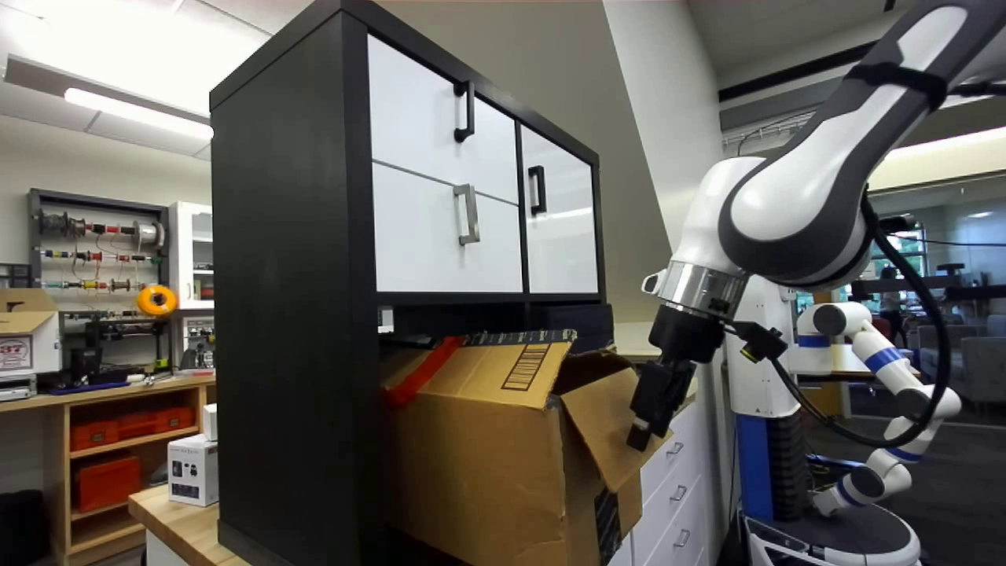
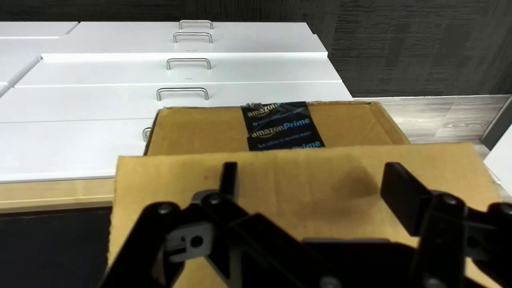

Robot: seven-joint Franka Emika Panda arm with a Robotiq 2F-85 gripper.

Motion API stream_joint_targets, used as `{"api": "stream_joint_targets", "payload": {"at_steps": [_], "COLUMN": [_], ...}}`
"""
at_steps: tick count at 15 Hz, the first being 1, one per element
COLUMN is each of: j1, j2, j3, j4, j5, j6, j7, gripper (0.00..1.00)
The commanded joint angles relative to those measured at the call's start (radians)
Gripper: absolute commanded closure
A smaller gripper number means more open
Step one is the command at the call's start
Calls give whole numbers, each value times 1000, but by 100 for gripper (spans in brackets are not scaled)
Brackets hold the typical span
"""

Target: Push the carton box inside the cabinet unit

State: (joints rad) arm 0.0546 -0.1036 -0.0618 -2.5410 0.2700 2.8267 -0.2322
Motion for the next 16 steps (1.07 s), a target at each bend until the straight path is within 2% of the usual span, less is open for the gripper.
{"api": "stream_joint_targets", "payload": {"at_steps": [1,9,13,16], "j1": [34,38,35,32], "j2": [57,149,204,256], "j3": [-8,25,51,68], "j4": [51,93,149,206], "j5": [121,257,295,281], "j6": [33,215,231,249], "j7": [-102,-211,-245,-234], "gripper": [40,92,100,96]}}
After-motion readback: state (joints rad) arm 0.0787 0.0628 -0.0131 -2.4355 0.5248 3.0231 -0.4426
